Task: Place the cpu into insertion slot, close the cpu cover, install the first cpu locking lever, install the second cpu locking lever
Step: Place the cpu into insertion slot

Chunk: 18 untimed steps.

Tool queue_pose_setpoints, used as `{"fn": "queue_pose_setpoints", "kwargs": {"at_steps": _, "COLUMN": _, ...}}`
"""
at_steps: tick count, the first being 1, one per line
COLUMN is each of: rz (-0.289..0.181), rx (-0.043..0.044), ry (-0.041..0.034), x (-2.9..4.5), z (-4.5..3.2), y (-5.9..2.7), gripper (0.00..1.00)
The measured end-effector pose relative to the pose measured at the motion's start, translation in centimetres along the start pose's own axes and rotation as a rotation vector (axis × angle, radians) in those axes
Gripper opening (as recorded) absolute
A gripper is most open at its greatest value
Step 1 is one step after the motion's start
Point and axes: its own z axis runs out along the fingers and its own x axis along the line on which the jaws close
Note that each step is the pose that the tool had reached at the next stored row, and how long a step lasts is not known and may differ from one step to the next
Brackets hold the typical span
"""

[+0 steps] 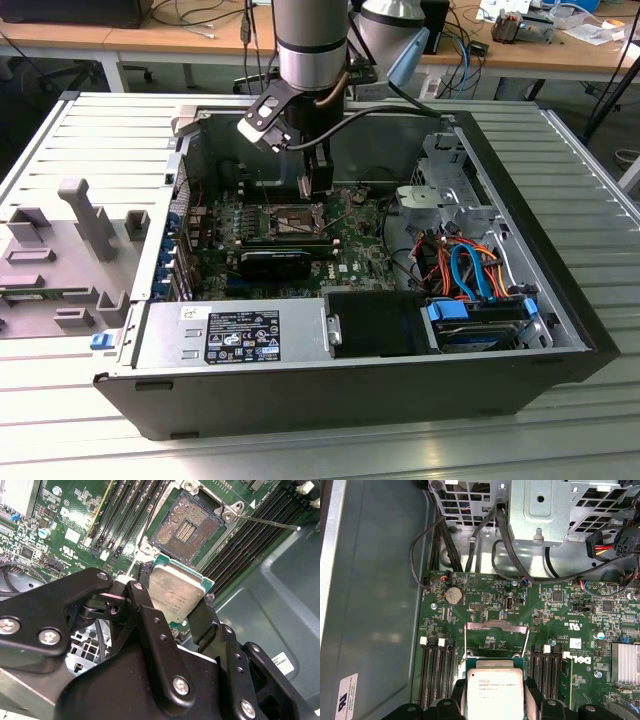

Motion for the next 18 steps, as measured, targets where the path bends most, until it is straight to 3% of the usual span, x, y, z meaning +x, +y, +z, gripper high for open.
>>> {"fn": "queue_pose_setpoints", "kwargs": {"at_steps": 7, "rz": 0.001, "rx": -0.0001, "ry": 0.0001, "x": 0.01, "z": 0.12, "y": -0.22, "gripper": 0.55}}
{"fn": "queue_pose_setpoints", "kwargs": {"at_steps": 14, "rz": 0.001, "rx": -0.0001, "ry": -0.0007, "x": 0.06, "z": 0.68, "y": -0.97, "gripper": 0.55}}
{"fn": "queue_pose_setpoints", "kwargs": {"at_steps": 18, "rz": 0.001, "rx": -0.0002, "ry": -0.0070, "x": 0.07, "z": 0.94, "y": -1.19, "gripper": 0.55}}
